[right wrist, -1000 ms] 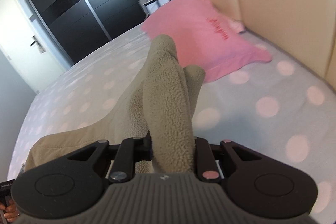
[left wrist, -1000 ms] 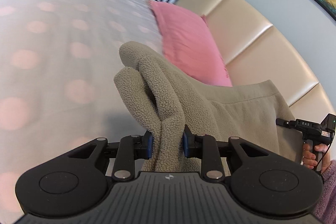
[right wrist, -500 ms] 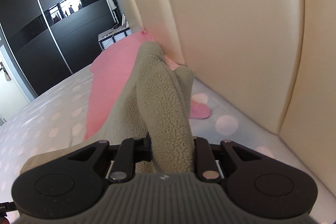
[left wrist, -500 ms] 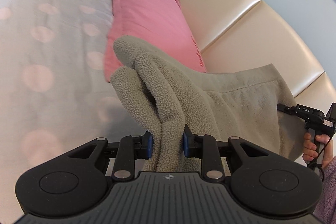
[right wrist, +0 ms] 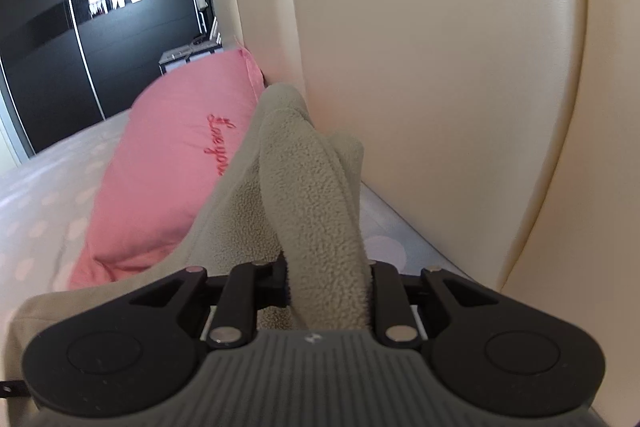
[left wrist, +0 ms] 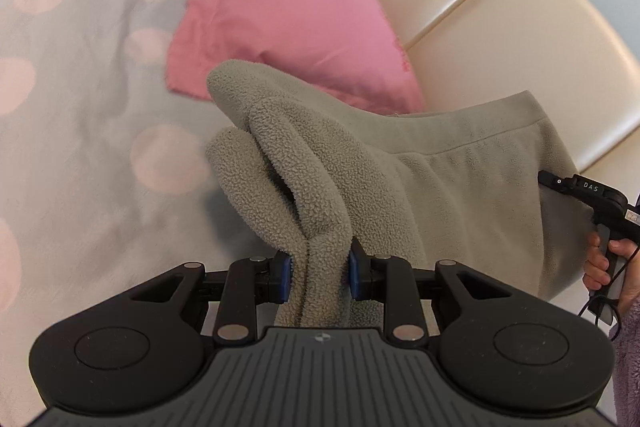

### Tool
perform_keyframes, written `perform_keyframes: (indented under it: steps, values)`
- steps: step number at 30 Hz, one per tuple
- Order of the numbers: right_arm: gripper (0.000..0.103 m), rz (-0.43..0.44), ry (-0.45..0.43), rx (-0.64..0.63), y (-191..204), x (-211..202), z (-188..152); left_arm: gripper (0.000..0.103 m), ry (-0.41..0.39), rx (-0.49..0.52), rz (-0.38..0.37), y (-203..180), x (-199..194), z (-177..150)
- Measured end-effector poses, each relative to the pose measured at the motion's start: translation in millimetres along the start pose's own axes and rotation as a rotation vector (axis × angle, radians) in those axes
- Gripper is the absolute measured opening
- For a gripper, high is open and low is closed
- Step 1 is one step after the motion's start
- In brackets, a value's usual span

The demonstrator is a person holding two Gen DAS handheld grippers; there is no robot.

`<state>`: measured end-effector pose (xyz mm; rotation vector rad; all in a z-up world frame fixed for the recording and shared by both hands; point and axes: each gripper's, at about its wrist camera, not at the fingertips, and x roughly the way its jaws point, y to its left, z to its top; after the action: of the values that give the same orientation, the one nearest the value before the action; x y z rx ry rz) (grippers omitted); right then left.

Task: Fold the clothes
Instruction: 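Carry the hoodie with both grippers toward the pink pillow and lower it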

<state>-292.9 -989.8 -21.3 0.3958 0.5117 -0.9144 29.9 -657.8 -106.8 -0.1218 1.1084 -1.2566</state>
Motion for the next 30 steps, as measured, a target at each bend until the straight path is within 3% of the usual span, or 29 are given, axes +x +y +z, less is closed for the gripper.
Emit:
perform_keyframes:
  steps: [7, 12, 14, 16, 17, 21, 23, 25, 30]
  values:
    - [0.045, -0.157, -0.077, 0.058, -12.0, 4.4, 1.2, 0.027, 0.016, -0.015, 0.029, 8.0, 3.6, -3.1]
    - [0.049, -0.138, -0.08, 0.052, -13.7, -11.1, 0.0, 0.029, -0.01, 0.009, 0.066, 8.3, -12.4, -5.6]
    - [0.061, -0.172, -0.114, 0.052, -15.4, -17.0, -0.4, 0.029, -0.032, 0.018, 0.075, 9.8, -24.0, -7.0]
    - [0.087, -0.217, -0.175, 0.065, -17.7, -26.7, 1.3, 0.029, -0.042, 0.026, 0.071, 8.9, -35.1, -7.3]
    - [0.091, -0.236, -0.21, 0.075, -19.3, -32.7, 2.9, 0.029, -0.046, 0.032, 0.065, 7.2, -40.8, -7.2]
    - [0.092, -0.196, -0.188, 0.092, -21.3, -46.6, 16.1, 0.029, -0.084, 0.081, 0.047, -10.2, -60.6, -7.7]
    - [0.089, -0.201, -0.17, 0.062, -21.3, -53.0, 8.9, 0.029, -0.064, 0.11, 0.057, -21.4, -62.3, -9.3]
    - [0.065, -0.218, -0.147, 0.04, -23.2, -58.9, -2.4, 0.029, -0.043, 0.152, 0.074, -31.7, -61.6, -14.9]
    - [0.054, -0.214, -0.034, 0.021, -32.7, -57.6, -60.9, 0.029, -0.013, 0.245, 0.127, -47.1, -50.7, -36.3]
